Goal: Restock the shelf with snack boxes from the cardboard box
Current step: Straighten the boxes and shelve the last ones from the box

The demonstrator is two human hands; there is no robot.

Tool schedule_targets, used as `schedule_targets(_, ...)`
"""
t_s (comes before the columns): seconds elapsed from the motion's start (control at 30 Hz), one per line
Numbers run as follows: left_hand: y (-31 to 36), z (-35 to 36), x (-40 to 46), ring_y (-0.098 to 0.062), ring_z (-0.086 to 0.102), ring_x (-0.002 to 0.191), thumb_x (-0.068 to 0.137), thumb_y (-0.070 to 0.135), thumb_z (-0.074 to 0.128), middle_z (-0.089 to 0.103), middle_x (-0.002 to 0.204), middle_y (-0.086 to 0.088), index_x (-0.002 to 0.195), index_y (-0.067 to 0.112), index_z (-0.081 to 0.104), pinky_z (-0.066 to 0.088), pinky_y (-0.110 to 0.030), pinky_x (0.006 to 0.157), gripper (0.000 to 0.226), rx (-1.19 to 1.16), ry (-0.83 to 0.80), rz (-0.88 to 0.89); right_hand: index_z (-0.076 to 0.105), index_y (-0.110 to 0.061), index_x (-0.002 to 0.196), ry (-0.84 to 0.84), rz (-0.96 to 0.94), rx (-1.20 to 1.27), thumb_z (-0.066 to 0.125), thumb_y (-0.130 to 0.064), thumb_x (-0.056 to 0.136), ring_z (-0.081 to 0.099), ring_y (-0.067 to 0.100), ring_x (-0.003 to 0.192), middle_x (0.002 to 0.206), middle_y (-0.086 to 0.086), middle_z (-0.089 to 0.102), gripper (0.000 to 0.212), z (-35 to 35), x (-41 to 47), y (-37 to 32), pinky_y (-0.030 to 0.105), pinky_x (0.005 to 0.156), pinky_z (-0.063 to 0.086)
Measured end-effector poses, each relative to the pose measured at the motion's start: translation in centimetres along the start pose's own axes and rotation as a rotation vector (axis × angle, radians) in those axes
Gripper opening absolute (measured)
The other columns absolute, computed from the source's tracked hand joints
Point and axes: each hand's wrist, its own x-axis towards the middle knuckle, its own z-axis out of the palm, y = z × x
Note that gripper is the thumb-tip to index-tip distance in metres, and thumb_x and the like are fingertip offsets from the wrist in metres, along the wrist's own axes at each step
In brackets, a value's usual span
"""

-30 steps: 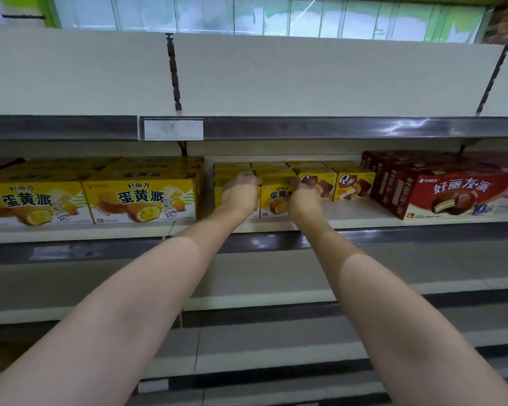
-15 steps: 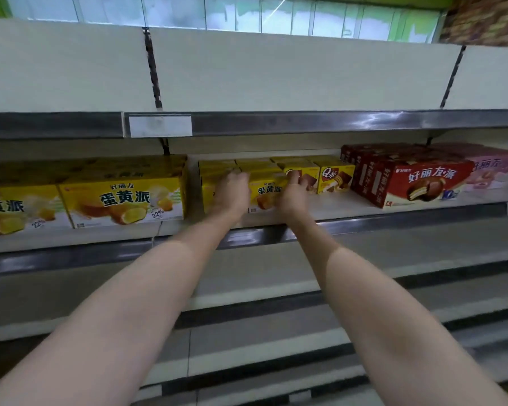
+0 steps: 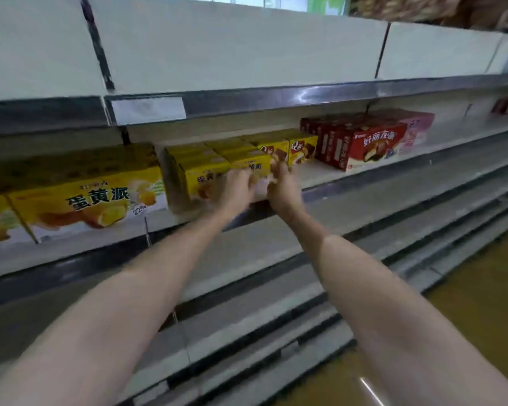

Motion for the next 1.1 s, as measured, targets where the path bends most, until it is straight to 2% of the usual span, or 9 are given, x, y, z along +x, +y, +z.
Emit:
schedule_targets(0.13, 2.4, 1.0, -2.1, -0.033, 0.063, 0.099, 0.090, 0.016, 0.057, 0.067, 0.106, -0.013, 0.101, 0.011, 0.072, 0.053, -0.042, 0.080, 0.019, -0.088, -0.099, 0.135, 0.059, -0.003, 0.105, 0.114, 0.033, -0.109, 0.056, 0.005, 0.082, 0.052, 0.033, 0.097, 0.108, 0.016, 0.056, 0.024, -2.6, -3.8, 0.9, 0.032, 0.078, 0.040)
schedule_targets(0.23, 5.2, 2.0, -5.0, -0.032, 0.063, 0.093, 0.090, 0.022, 0.053, 0.067, 0.094, -0.011, 0.084, 0.018, 0.066, 0.051, -0.040, 0.076, 0.015, -0.190, -0.157, 0.306, 0.058, -0.003, 0.103, 0.185, 0.090, -0.190, 0.052, 0.001, 0.085, 0.050, 0.031, 0.094, 0.104, 0.016, 0.056, 0.020, -5.4, -8.4, 2.7, 0.040, 0.079, 0.043)
schedule_targets(0.37, 9.9, 4.8, -10.6, -0.036, 0.064, 0.092, 0.086, 0.011, 0.056, 0.069, 0.093, -0.017, 0.091, 0.007, 0.068, 0.045, -0.040, 0.075, 0.014, -0.325, -0.330, 0.478, 0.056, -0.008, 0.102, 0.248, 0.261, -0.261, 0.051, -0.003, 0.090, 0.053, 0.032, 0.094, 0.105, 0.015, 0.055, 0.014, -8.5, -16.8, 6.0, 0.038, 0.077, 0.044)
schedule_targets(0.5, 12.3, 8.4, -17.6, -0.034, 0.065, 0.087, 0.083, 0.024, 0.051, 0.070, 0.091, -0.015, 0.089, 0.013, 0.067, 0.051, -0.036, 0.072, 0.021, -0.393, -0.557, 0.475, 0.052, -0.007, 0.093, 0.244, 0.468, -0.302, 0.048, 0.000, 0.091, 0.050, 0.029, 0.086, 0.095, 0.011, 0.052, 0.008, -10.6, -26.7, 9.1, 0.030, 0.070, 0.034)
schedule_targets(0.57, 13.3, 9.9, -21.6, -0.033, 0.067, 0.091, 0.082, 0.032, 0.047, 0.071, 0.094, -0.014, 0.093, 0.015, 0.069, 0.052, -0.035, 0.078, 0.030, -0.435, -0.690, 0.490, 0.057, -0.001, 0.097, 0.255, 0.566, -0.345, 0.050, 0.002, 0.089, 0.052, 0.034, 0.089, 0.096, 0.018, 0.056, 0.011, -11.5, -31.6, 10.2, 0.035, 0.077, 0.039)
schedule_targets(0.63, 14.6, 10.9, -25.6, -0.032, 0.066, 0.094, 0.086, 0.019, 0.055, 0.071, 0.097, -0.014, 0.097, 0.013, 0.070, 0.052, -0.034, 0.079, 0.019, -0.405, -0.798, 0.535, 0.061, 0.000, 0.098, 0.309, 0.674, -0.378, 0.052, 0.003, 0.086, 0.055, 0.038, 0.092, 0.097, 0.022, 0.059, 0.015, -12.0, -36.4, 11.2, 0.043, 0.085, 0.043)
schedule_targets(0.8, 17.6, 12.3, -35.2, -0.024, 0.065, 0.090, 0.084, 0.019, 0.060, 0.070, 0.092, -0.003, 0.096, 0.022, 0.070, 0.055, -0.035, 0.077, 0.016, -0.414, -0.938, 0.592, 0.059, -0.015, 0.105, 0.280, 0.913, -0.394, 0.054, -0.010, 0.096, 0.055, 0.018, 0.091, 0.103, -0.001, 0.053, 0.012, -14.5, -47.6, 12.2, 0.028, 0.078, 0.045)
schedule_targets(0.97, 21.0, 12.3, -43.2, -0.018, 0.062, 0.081, 0.089, 0.013, 0.063, 0.069, 0.090, -0.003, 0.097, 0.016, 0.071, 0.044, -0.025, 0.064, 0.012, -0.452, -1.020, 0.578, 0.058, -0.025, 0.106, 0.318, 1.059, -0.334, 0.059, -0.018, 0.095, 0.059, 0.016, 0.101, 0.111, -0.004, 0.057, 0.013, -16.8, -56.0, 13.5, 0.039, 0.092, 0.055)
schedule_targets(1.1, 24.0, 11.5, -48.1, -0.019, 0.065, 0.083, 0.088, 0.012, 0.064, 0.067, 0.084, 0.000, 0.090, 0.017, 0.068, 0.049, -0.026, 0.069, 0.007, -0.479, -1.056, 0.588, 0.058, -0.025, 0.104, 0.337, 1.105, -0.306, 0.059, -0.019, 0.096, 0.058, 0.013, 0.098, 0.107, -0.006, 0.057, 0.010, -19.6, -61.5, 13.5, 0.037, 0.092, 0.055)
